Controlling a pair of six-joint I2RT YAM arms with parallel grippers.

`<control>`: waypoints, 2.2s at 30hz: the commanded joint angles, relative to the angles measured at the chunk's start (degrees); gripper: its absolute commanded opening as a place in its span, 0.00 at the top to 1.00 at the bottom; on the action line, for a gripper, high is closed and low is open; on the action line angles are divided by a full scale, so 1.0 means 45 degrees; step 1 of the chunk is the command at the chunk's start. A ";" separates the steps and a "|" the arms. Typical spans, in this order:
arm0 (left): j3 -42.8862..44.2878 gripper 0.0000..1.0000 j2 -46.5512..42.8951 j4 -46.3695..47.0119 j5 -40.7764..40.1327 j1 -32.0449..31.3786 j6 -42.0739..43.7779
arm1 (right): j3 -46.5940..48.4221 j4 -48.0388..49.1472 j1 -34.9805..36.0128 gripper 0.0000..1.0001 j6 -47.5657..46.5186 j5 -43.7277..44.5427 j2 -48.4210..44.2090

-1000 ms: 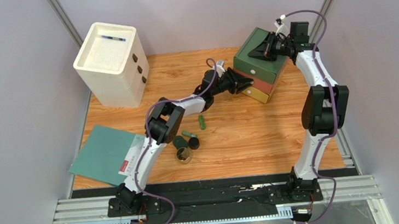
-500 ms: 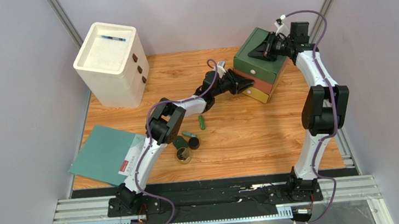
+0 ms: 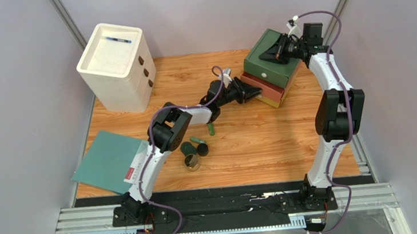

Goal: Organize the makeup

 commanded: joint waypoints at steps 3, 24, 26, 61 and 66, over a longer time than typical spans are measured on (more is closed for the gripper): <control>-0.1612 1.00 -0.2054 0.1108 0.0564 0.0175 -0.0135 | -0.1291 -0.3093 0.0089 0.93 -0.1059 0.2240 0.1699; -0.2474 0.39 -0.4730 -0.3184 0.0877 0.0292 0.0254 | -0.0784 -0.3249 0.0108 0.93 -0.1079 0.2240 0.2441; -0.2240 0.38 -0.5160 -0.4395 0.0877 0.0409 0.0858 | -0.0666 -0.3307 0.0108 0.93 -0.1060 0.2240 0.2519; -0.2861 0.32 -0.9848 -2.2407 -0.2541 0.0762 1.6760 | -0.0724 -0.3523 0.0108 0.92 -0.1294 0.2416 0.2715; -0.3606 0.31 -0.9850 -2.2388 -0.2541 0.0040 1.6856 | -0.0764 -0.3464 0.0108 0.92 -0.1216 0.2318 0.2753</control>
